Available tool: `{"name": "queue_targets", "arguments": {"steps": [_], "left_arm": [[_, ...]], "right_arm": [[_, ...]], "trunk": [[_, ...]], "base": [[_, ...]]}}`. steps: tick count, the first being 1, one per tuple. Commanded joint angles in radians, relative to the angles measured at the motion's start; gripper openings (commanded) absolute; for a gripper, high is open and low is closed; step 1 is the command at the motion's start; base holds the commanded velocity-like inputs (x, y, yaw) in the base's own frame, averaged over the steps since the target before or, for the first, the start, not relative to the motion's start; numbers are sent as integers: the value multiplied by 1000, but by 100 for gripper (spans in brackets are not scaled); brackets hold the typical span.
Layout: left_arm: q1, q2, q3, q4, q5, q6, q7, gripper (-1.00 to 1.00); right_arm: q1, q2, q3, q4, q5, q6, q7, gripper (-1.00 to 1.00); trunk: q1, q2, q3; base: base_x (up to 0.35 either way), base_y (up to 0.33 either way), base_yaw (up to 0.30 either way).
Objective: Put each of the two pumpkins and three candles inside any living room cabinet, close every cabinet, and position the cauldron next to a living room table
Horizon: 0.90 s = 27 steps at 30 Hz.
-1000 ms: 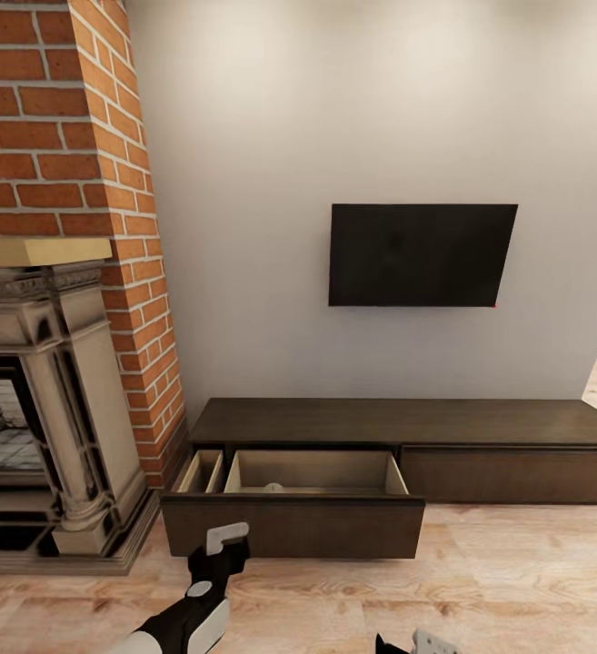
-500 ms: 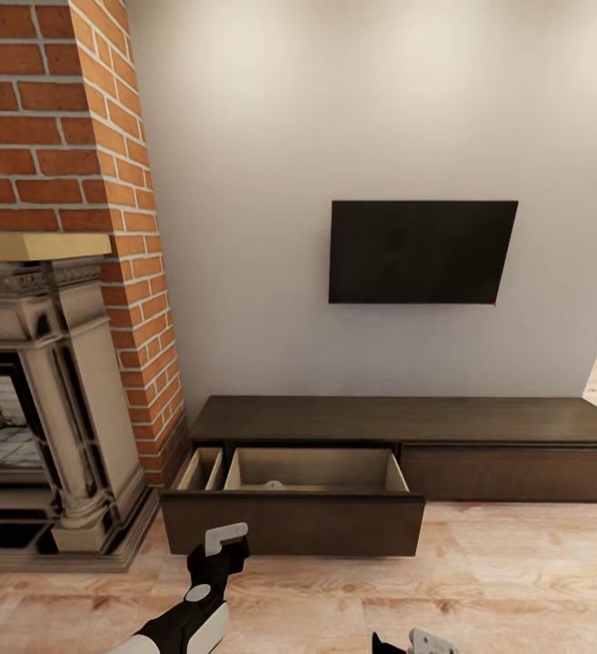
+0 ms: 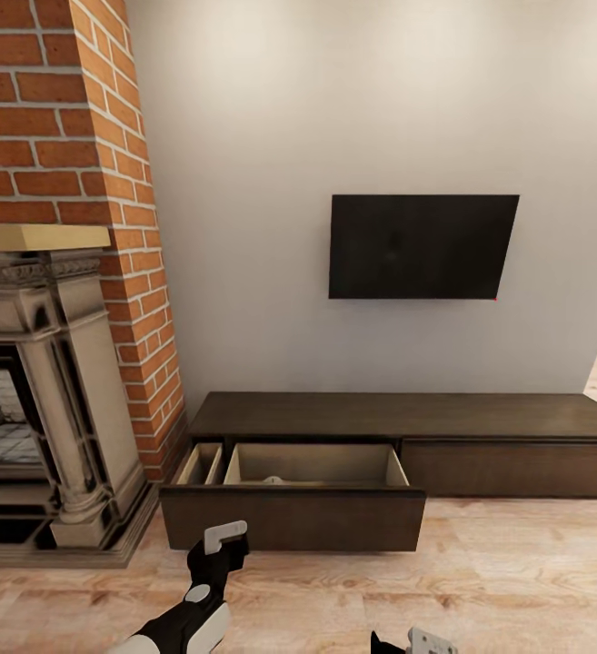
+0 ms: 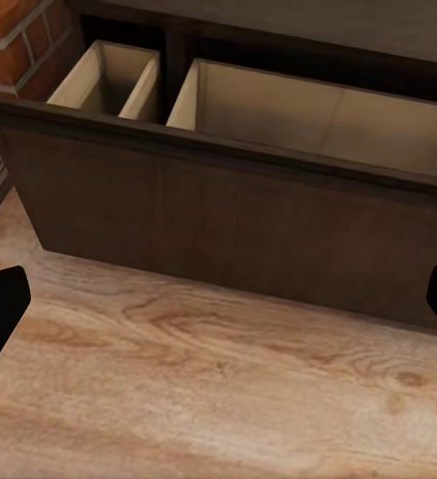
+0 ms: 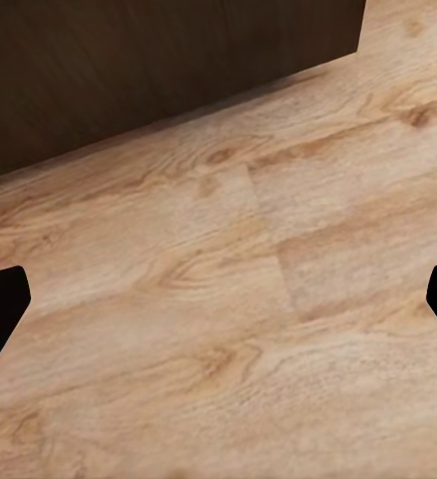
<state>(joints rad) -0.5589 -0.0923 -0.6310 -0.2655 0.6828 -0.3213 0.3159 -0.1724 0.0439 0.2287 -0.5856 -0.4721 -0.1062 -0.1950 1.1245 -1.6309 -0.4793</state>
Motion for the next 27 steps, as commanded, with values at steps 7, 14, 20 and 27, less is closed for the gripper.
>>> {"name": "queue_targets", "arguments": {"steps": [7, 14, 20, 27], "left_arm": [[-1, 0, -9, 0, 6, -4, 6, 100], [-1, 0, -9, 0, 6, -4, 6, 100], [-1, 0, -9, 0, 6, -4, 6, 100], [-1, 1, -9, 0, 6, -4, 6, 100]], "right_arm": [[-1, 7, 10, -3, -10, -5, -5, 100], [-1, 11, 10, -3, -9, -5, -5, 100], [-1, 12, 9, 6, -8, -6, -6, 100], [-1, 11, 5, 13, -14, -11, -7, 100]], "trunk": [[27, -50, -23], [54, -99, -45], [77, -141, -64], [104, -190, -86]], "base": [[0, 0, 0], [0, 0, 0], [0, 0, 0], [0, 0, 0]]}}
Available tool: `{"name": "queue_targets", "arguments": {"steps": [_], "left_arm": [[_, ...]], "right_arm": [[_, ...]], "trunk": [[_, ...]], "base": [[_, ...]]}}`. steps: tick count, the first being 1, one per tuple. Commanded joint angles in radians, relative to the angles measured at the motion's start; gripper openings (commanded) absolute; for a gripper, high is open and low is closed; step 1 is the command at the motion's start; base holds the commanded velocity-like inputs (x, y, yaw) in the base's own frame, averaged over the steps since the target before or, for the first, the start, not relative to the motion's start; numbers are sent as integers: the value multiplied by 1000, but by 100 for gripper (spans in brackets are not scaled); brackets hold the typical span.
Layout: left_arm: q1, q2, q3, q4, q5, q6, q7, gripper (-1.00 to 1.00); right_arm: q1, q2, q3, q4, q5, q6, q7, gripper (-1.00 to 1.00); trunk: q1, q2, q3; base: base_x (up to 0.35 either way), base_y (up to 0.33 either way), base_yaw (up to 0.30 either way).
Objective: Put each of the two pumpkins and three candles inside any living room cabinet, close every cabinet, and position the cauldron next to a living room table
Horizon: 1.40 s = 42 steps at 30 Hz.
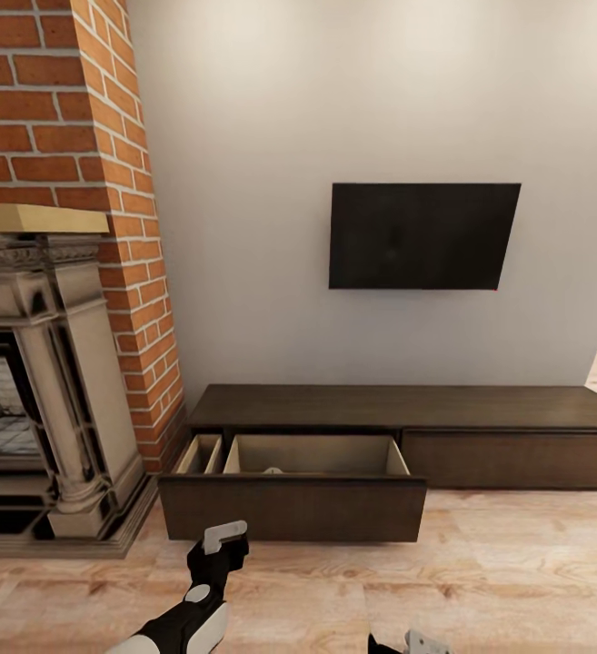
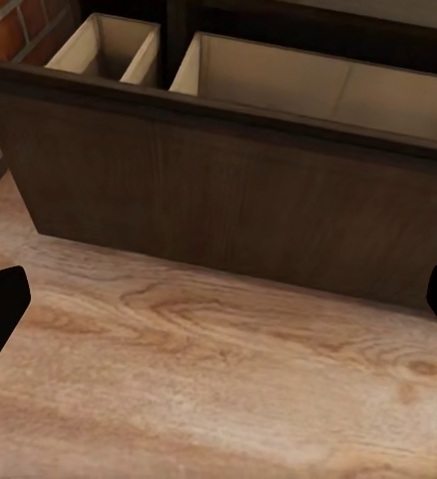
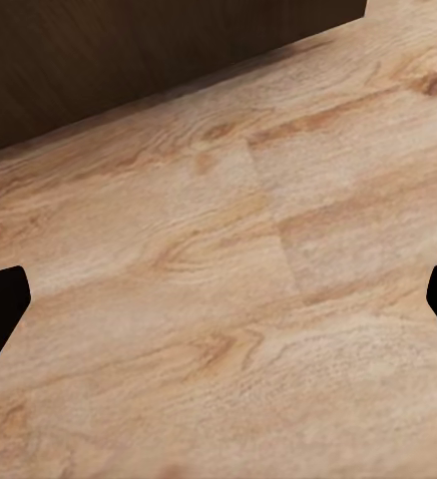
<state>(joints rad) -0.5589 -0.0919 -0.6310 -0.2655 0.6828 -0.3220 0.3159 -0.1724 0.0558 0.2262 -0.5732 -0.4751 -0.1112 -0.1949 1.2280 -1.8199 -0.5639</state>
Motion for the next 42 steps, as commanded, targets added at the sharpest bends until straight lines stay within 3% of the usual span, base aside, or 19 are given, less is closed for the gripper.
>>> {"name": "queue_targets", "arguments": {"steps": [1, 14, 18, 23, 33, 42], "left_arm": [[-1, 0, -9, 0, 6, -3, 6, 100], [-1, 0, -9, -2, 6, -13, 7, 100], [-1, 0, -10, -2, 6, -17, 8, 100], [-1, 0, -11, -2, 5, -19, 8, 100], [-1, -2, -119, 0, 4, -18, 9, 100], [-1, -2, -164, 1, -9, -30, 9, 100]], "right_arm": [[-1, -1, 7, 0, -13, -8, -7, 100], [-32, 14, 2, -176, -17, -64, -1, 100], [-32, 15, 3, -184, -11, -162, 1, 100], [-31, 16, 4, -183, -7, -229, 1, 100], [-36, 13, 5, -162, 5, -252, 2, 100], [-43, 18, 5, -157, 102, -250, -8, 100]], "trunk": [[4, -8, -4], [54, -99, -45], [69, -127, -58], [88, -162, -73], [127, -232, -105], [161, -295, -133]], "base": [[0, 0, 0], [0, 0, 0], [0, 0, 0], [0, 0, 0], [0, 0, 0], [0, 0, 0]]}}
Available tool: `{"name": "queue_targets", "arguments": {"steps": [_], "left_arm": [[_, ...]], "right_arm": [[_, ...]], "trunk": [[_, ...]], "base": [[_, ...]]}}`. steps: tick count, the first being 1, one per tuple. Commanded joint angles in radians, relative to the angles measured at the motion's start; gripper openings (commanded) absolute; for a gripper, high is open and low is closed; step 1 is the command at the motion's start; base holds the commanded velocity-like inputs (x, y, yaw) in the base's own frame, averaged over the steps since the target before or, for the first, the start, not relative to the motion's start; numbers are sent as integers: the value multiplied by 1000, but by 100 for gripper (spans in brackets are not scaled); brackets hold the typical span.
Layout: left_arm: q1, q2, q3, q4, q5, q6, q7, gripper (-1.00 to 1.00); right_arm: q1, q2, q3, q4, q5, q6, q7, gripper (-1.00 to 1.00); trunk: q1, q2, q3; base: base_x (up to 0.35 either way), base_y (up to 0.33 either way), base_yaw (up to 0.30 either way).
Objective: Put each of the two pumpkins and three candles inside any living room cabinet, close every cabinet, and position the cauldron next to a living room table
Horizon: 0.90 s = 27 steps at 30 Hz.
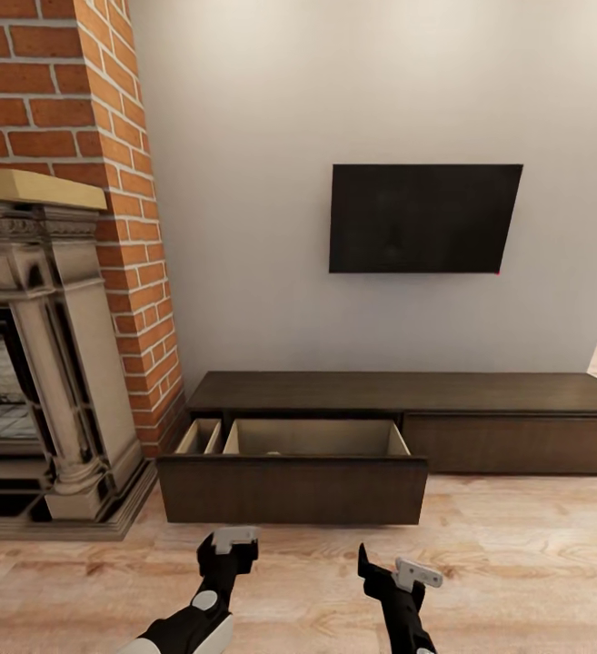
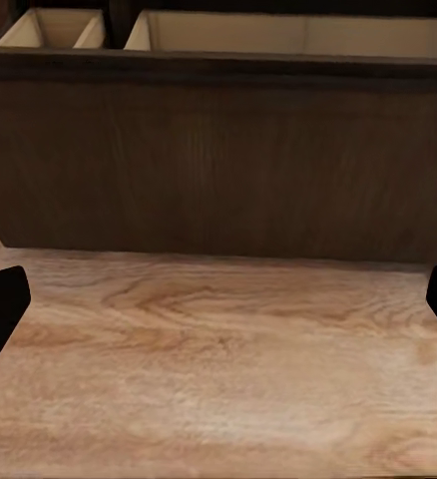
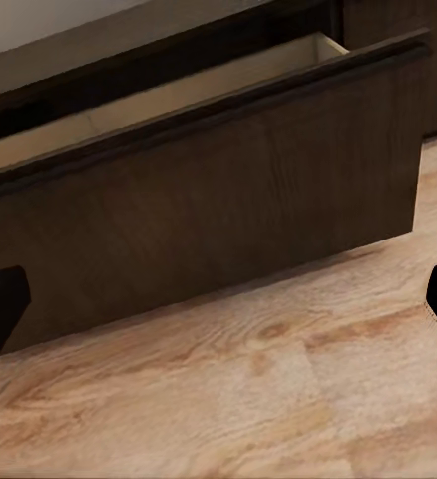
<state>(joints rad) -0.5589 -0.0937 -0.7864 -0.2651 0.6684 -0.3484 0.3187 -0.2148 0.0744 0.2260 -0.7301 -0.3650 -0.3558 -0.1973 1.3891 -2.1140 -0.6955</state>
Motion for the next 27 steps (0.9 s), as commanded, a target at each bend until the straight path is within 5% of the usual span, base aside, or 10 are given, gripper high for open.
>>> {"name": "queue_targets", "arguments": {"steps": [1, 12, 27], "left_arm": [[-1, 0, -12, 0, 1, -4, 6, 100], [-1, 1, -23, 0, -21, -6, 14, 100], [-1, 2, -24, -4, -22, -25, 17, 100]], "right_arm": [[-1, 0, 6, -1, -4, -4, -8, 100], [-40, 4, 52, -7, 53, 89, -184, 100], [-44, 6, 75, -1, 63, 122, -193, 100]], "trunk": [[4, -8, -4], [46, -85, -39], [103, -190, -86]], "base": [[0, 0, 0], [0, 0, 0], [0, 0, 0]]}}
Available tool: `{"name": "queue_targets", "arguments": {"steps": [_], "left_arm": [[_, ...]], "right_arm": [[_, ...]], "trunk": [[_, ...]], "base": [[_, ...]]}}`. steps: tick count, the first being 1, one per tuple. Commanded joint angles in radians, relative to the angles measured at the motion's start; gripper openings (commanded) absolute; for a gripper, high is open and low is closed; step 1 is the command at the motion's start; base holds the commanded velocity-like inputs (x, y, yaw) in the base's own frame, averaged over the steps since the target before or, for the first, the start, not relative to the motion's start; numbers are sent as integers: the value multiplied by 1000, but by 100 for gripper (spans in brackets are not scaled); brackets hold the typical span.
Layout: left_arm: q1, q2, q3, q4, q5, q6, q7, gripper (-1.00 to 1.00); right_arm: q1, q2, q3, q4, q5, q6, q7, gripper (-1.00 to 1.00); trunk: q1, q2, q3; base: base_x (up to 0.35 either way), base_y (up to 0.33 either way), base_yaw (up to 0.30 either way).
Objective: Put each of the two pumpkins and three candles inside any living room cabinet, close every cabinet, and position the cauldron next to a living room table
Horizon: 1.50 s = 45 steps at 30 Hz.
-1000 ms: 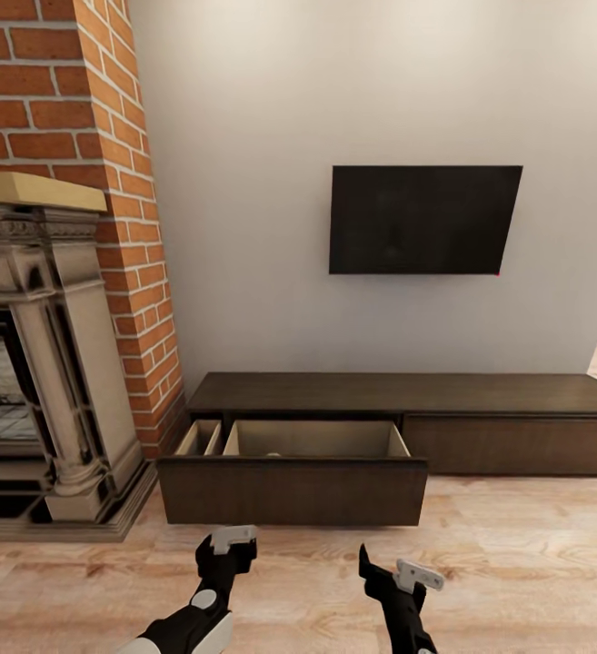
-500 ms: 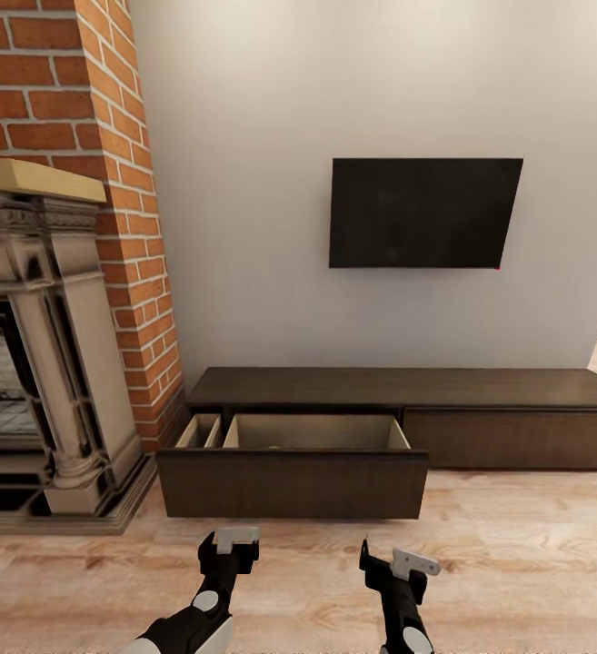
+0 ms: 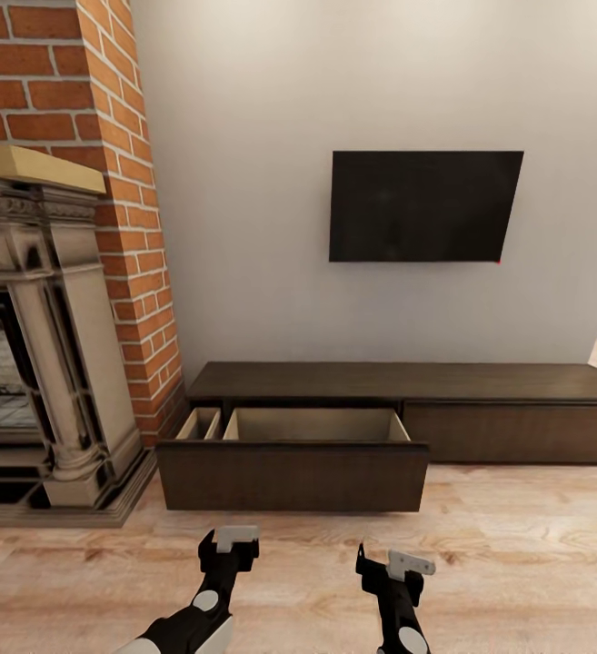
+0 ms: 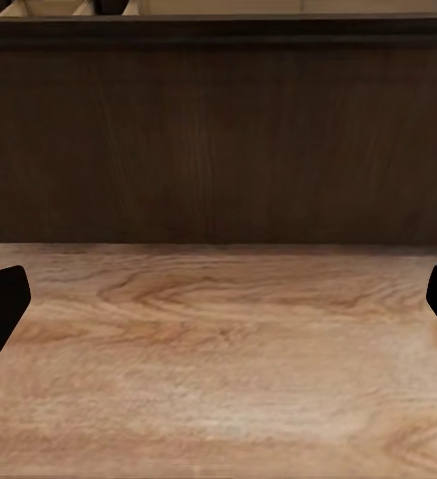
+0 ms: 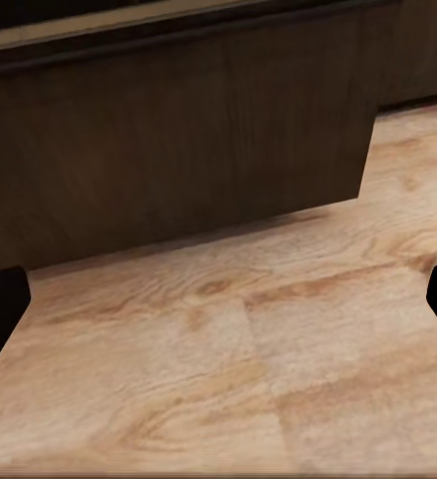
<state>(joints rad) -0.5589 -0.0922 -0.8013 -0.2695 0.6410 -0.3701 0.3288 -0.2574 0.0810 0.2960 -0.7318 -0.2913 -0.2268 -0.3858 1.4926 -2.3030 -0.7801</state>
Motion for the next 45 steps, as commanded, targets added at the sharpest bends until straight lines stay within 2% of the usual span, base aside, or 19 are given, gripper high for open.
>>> {"name": "queue_targets", "arguments": {"steps": [1, 28, 45], "left_arm": [[-1, 0, -9, -2, 5, -9, 7, 100], [-1, 0, -9, -11, 6, -21, 9, 100], [-1, 0, -9, -11, 6, -21, 9, 100]], "right_arm": [[-1, -1, 6, 1, -11, -6, -3, 100], [-1, -1, 4, 11, -15, -1, 5, 100], [-1, -1, 2, 31, -15, -3, 5, 100]], "trunk": [[4, -8, -4], [107, -197, -89], [115, -201, -155]], "base": [[0, 0, 0], [0, 0, 0], [0, 0, 0]]}}
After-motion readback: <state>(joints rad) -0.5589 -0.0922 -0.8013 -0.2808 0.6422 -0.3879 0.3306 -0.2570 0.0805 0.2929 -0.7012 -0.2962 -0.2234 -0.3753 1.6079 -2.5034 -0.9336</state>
